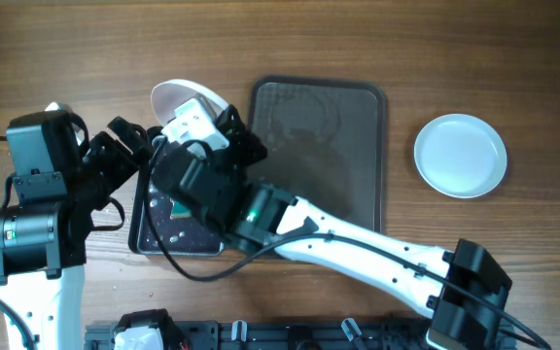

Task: Clean dirty plates on tray and stack at the side
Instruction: 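Lift the plate with the right gripper and tilt it over the black tray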

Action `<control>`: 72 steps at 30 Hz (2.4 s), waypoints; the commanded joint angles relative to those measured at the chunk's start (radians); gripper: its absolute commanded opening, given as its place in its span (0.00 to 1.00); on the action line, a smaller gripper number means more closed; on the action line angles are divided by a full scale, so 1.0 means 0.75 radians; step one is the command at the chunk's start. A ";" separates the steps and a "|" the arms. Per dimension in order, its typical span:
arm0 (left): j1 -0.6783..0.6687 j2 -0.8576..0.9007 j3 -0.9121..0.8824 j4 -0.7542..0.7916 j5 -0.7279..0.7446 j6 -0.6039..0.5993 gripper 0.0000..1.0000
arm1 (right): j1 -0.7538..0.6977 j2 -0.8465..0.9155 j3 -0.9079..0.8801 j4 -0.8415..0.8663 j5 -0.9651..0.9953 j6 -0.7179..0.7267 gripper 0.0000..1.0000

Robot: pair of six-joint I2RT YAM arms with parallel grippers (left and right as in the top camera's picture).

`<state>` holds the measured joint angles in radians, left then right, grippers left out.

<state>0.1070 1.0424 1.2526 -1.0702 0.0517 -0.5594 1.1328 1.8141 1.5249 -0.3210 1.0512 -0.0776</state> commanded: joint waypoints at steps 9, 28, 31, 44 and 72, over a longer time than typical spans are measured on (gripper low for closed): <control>0.009 -0.006 0.022 0.003 0.010 0.006 1.00 | 0.052 -0.033 0.020 0.011 0.107 -0.012 0.04; 0.009 -0.006 0.022 0.003 0.010 0.006 1.00 | 0.051 -0.033 0.020 0.035 0.108 -0.037 0.04; 0.009 -0.006 0.022 0.003 0.010 0.006 1.00 | 0.051 -0.033 0.020 0.036 0.108 -0.037 0.04; 0.009 -0.006 0.022 0.003 0.010 0.006 0.99 | 0.037 -0.033 0.020 -0.035 -0.001 -0.001 0.04; 0.009 -0.006 0.022 0.003 0.010 0.006 1.00 | -0.026 -0.062 0.015 -0.025 -0.010 -0.113 0.04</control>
<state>0.1070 1.0424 1.2526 -1.0702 0.0517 -0.5594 1.1164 1.8133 1.5249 -0.3862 1.0103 -0.0402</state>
